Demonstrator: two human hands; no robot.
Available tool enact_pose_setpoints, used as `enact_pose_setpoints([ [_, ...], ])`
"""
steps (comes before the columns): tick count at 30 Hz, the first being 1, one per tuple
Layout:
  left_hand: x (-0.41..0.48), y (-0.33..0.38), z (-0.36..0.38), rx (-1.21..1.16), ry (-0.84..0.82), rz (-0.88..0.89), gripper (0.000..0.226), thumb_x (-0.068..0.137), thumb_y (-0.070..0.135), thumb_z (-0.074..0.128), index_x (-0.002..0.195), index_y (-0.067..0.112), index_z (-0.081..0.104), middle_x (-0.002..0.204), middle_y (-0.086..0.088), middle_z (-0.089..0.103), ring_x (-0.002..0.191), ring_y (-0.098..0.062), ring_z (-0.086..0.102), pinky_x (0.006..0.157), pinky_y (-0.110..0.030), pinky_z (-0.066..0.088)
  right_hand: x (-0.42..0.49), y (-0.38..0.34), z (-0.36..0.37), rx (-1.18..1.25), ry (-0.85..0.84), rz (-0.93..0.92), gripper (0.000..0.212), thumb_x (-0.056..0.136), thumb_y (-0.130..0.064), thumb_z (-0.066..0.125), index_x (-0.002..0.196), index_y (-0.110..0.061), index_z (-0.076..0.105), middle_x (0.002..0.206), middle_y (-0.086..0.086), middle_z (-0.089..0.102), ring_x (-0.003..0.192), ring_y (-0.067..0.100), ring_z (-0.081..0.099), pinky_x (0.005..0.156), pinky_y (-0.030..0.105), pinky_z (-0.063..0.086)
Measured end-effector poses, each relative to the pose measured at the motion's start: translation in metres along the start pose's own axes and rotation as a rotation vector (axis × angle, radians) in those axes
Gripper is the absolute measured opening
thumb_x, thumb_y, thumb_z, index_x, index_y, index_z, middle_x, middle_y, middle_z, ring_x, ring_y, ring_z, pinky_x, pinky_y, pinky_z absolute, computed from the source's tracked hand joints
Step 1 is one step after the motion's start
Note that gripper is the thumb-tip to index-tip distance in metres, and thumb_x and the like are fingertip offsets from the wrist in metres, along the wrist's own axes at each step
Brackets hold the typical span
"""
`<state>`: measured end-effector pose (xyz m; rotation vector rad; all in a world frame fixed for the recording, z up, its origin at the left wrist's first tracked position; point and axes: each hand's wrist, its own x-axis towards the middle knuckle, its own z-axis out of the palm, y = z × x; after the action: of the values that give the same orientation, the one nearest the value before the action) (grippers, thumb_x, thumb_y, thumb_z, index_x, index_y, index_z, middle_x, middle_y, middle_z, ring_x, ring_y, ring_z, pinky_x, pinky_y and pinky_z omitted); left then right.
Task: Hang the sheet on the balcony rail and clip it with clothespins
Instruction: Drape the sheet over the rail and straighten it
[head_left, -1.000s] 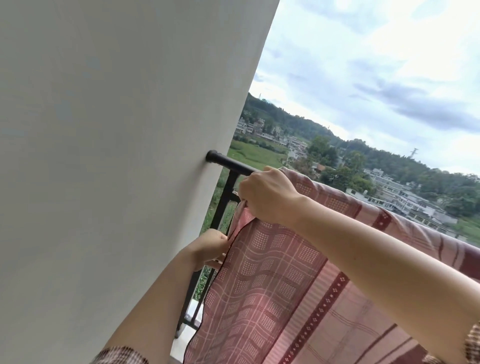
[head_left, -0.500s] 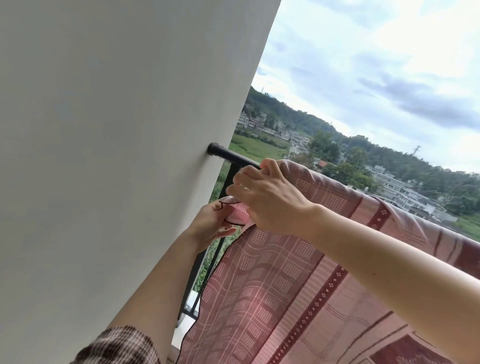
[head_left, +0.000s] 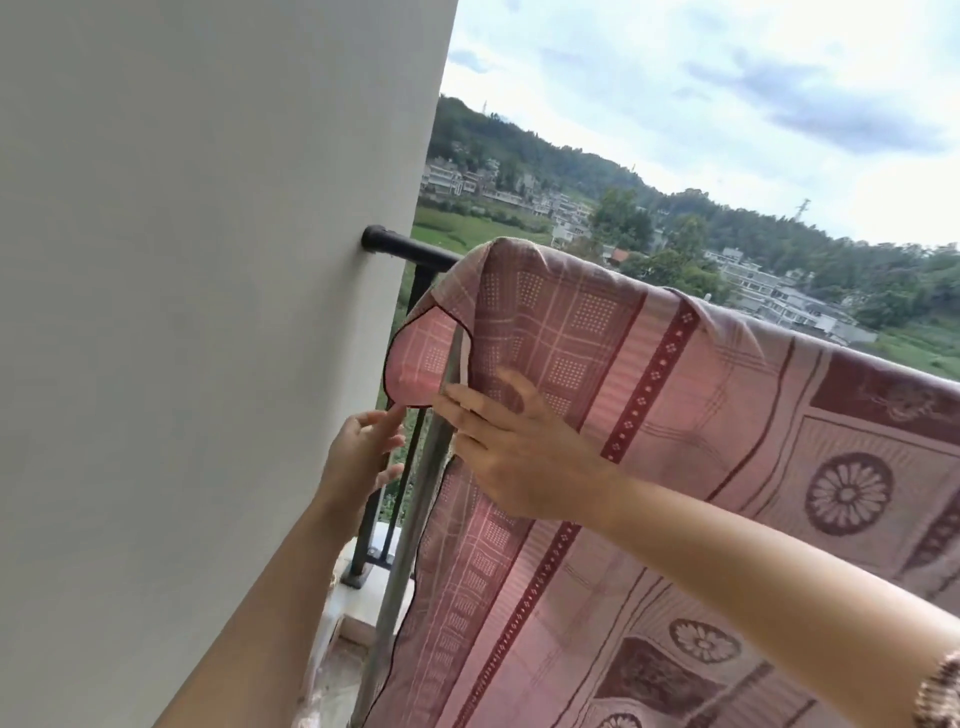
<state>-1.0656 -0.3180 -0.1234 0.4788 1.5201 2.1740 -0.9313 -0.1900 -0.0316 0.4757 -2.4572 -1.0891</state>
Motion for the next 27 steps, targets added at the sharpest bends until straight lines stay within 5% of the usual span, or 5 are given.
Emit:
enact_pose_setpoints([
  [11, -0.076, -0.133, 0.048, 0.778, -0.189, -0.215, 0.025, 0.083, 0.034, 0.062, 0.107, 0.025, 0.059, 0.098, 0.005, 0.060, 0.089, -0.015, 0.055, 0.084, -0.033, 0.043, -0.086, -0.062, 0.022, 0.304, -0.076, 0.465, 0.044, 0.083, -0.024, 0.053, 0.126, -0.016, 0.059, 0.136, 0.000, 0.055, 0.131, 0.017, 0.034, 0.106, 0.047, 0.020],
  [14, -0.089, -0.121, 0.061, 0.740, -0.180, -0.253, 0.024, 0.091, 0.023, 0.051, 0.070, 0.015, 0.058, 0.068, -0.004, 0.059, 0.062, -0.019, 0.052, 0.061, -0.031, 0.041, -0.116, -0.076, 0.012, 0.593, -0.182, 0.758, 0.053, 0.083, -0.019, 0.048, 0.135, -0.018, 0.046, 0.140, -0.001, 0.046, 0.133, 0.016, 0.031, 0.113, 0.043, 0.018],
  [20, -0.140, -0.062, 0.140, -0.151, -0.372, -0.351, 0.013, 0.094, 0.013, 0.054, 0.102, 0.008, 0.063, 0.089, -0.010, 0.070, 0.075, -0.022, 0.069, 0.064, -0.034, 0.058, -0.220, -0.141, 0.014, 1.408, -0.552, 1.250, 0.127, 0.033, -0.076, 0.078, 0.141, -0.031, 0.032, 0.130, -0.007, 0.051, 0.122, 0.015, 0.047, 0.102, 0.038, 0.044],
  [25, -0.163, -0.024, 0.198, -0.319, -0.531, -0.247, 0.017, 0.092, 0.014, 0.055, 0.105, 0.012, 0.066, 0.103, -0.007, 0.067, 0.095, -0.019, 0.064, 0.082, -0.032, 0.055, -0.249, -0.068, -0.017, 1.412, -0.316, 1.736, 0.019, 0.096, -0.019, 0.045, 0.110, -0.013, 0.057, 0.062, 0.003, 0.064, 0.040, 0.013, 0.060, 0.042, 0.027, 0.052],
  [27, -0.174, -0.022, 0.200, -0.221, -0.665, -0.176, 0.018, 0.091, 0.010, 0.056, 0.105, 0.011, 0.067, 0.104, -0.007, 0.067, 0.104, -0.020, 0.062, 0.094, -0.035, 0.051, -0.265, -0.020, -0.050, 1.421, -0.071, 1.846, 0.027, 0.095, -0.002, 0.035, 0.103, -0.013, 0.058, 0.058, 0.008, 0.065, 0.038, 0.016, 0.061, 0.039, 0.027, 0.052],
])
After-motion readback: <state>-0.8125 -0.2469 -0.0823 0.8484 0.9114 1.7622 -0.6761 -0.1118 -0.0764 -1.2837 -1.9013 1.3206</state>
